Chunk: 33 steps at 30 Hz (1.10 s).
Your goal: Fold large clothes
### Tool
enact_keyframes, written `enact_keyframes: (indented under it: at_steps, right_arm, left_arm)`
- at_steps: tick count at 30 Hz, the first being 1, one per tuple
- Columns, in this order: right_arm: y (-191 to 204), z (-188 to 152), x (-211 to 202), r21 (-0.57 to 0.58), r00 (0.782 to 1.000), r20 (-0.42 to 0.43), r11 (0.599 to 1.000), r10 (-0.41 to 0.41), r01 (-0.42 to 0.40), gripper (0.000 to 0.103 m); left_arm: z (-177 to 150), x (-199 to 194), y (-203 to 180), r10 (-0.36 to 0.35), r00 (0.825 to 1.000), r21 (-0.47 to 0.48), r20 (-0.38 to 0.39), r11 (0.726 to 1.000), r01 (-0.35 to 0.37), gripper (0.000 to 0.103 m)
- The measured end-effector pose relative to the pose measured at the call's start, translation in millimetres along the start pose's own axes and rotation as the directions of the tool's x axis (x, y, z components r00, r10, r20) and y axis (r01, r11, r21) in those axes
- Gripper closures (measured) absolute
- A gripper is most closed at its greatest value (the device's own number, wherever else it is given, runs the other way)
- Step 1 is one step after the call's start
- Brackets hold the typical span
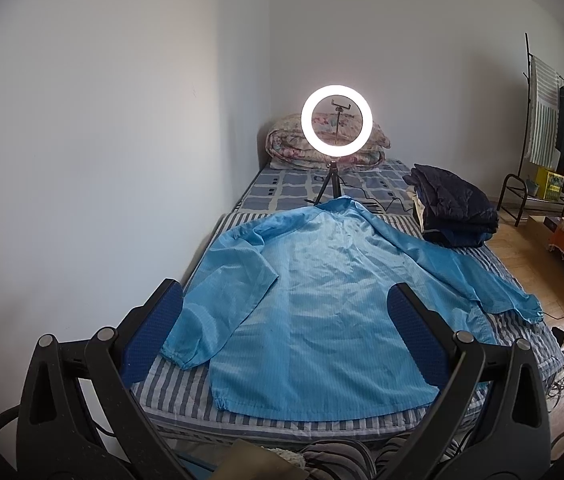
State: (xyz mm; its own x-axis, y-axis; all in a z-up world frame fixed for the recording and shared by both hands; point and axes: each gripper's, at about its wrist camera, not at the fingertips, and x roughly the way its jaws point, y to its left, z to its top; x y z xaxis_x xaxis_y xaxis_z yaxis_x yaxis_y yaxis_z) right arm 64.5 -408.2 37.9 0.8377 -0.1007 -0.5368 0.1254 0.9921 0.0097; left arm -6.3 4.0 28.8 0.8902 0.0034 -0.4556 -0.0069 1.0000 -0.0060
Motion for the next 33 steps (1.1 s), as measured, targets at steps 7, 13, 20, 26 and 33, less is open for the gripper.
enact_keyframes:
  at_steps: [7,13,20,26,33]
  right_arm:
    - [-0.5,0.3,-0.2,-0.001,1.0,0.001,1.0,0.001,-0.001,0.0]
    - [0.2,-0.7,0.0,-0.001,1.0,0.003,1.0,-0.001,0.001,0.0]
    - [-0.4,0.1,-0.5,-0.001,1.0,0.001,1.0,0.0,0.0,0.0]
    - [0.1,1.1,-1.1,-0.001,1.0,0.002,1.0,0.0,0.0,0.0]
    - [1.2,2.4,-1.2,-0.002,1.0,0.0,1.0,0.0,0.0,0.0]
  left_arm:
    - [1.4,-1.1,-0.2,0.0,1.0,-0.001,0.001,1.0,0.0,0.0]
    - [1.4,-1.5,0.2,0.001,1.0,-0.001,0.003,1.0,-0.001,0.0]
    - [0.1,-2.3,-0.2,0.002,1.0,-0.001,0.006,1.0,-0.002,0.0]
    - [3.2,-2.3,1.7,0.003,1.0,-0.002,0.007,1.0,-0.003,0.0]
    - [2.5,-3.5,1.7,0.004,1.0,-0.003,0.007,1.0,-0.004,0.0]
